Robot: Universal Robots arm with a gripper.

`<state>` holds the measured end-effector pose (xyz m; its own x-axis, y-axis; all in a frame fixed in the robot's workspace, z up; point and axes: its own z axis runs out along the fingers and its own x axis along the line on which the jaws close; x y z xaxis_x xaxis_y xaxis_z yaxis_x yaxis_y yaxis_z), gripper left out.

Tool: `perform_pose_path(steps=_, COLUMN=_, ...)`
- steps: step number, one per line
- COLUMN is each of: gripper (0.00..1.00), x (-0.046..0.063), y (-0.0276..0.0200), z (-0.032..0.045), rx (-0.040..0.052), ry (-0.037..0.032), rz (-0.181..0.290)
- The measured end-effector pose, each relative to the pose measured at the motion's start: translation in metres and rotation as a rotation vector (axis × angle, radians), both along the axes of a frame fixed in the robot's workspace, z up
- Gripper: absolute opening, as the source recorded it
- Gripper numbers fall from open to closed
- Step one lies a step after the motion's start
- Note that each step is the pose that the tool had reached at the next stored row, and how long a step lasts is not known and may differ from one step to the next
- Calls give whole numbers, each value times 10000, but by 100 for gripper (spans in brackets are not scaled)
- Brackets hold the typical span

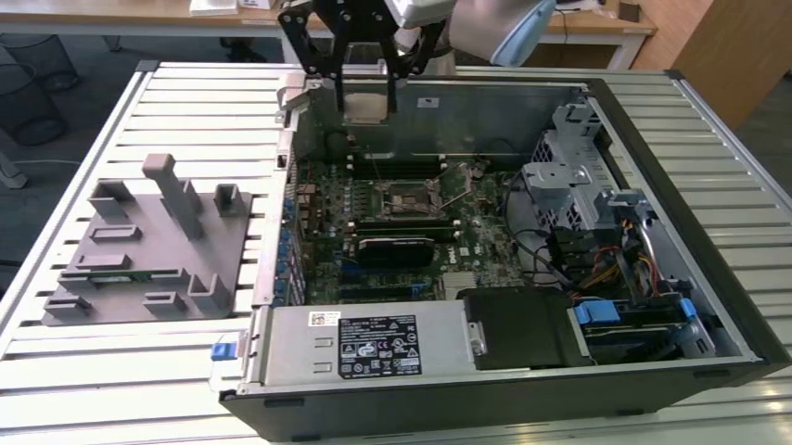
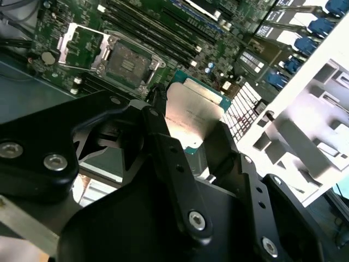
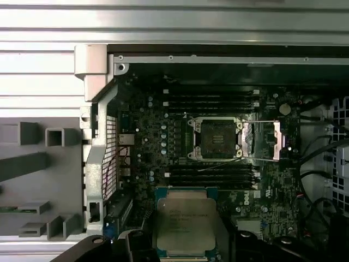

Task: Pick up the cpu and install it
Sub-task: 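Pick up the cpu and move it towards the insertion slot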

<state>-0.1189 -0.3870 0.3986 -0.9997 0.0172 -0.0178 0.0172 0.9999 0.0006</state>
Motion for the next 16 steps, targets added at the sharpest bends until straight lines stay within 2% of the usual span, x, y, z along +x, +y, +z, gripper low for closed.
perform_pose_path(steps=4, gripper=53, x=114, y=0, z=-4, rx=0, ry=0, rz=1)
perform_pose_path(steps=8, gripper=53, x=162, y=2, z=-6, rx=0, ry=0, rz=0)
perform_pose_path(steps=16, gripper=53, x=354, y=28, z=-9, rx=0, ry=0, rz=1)
